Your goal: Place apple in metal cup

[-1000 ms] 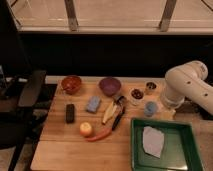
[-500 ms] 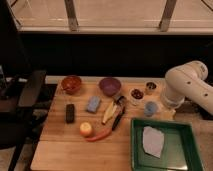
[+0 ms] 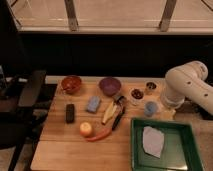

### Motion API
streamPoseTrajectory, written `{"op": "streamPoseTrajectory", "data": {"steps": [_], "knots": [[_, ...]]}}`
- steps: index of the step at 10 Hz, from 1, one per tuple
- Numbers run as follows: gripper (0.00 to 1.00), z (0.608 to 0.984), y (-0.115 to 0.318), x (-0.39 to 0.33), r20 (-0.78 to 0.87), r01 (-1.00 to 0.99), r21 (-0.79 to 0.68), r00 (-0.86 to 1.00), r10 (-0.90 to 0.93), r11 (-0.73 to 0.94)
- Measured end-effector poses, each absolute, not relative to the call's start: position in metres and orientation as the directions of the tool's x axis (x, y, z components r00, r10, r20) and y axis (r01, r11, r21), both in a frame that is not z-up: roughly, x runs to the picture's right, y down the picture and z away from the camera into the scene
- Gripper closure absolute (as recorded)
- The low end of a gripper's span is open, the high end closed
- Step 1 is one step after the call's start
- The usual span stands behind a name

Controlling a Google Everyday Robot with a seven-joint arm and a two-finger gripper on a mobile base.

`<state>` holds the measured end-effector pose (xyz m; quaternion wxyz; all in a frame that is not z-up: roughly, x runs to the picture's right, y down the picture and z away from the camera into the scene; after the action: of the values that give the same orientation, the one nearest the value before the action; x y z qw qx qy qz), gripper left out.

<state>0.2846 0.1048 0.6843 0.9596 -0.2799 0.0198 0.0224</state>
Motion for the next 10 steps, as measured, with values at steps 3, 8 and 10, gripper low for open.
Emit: {"op": "streamPoseTrajectory", "data": {"steps": [3,8,10], "knots": [[0.35,0.6843,0.1048,0.2847,-0.051,-0.054,-0.536,0.998,0.032,0.842],[0.35,0.6843,0.1048,0.2846,-0.051,-0.054,-0.536,0.998,0.032,0.842],[0.35,0.6829,0.1055,0.2827,-0.04,-0.026,-0.537,0.999,0.006,0.843]]}}
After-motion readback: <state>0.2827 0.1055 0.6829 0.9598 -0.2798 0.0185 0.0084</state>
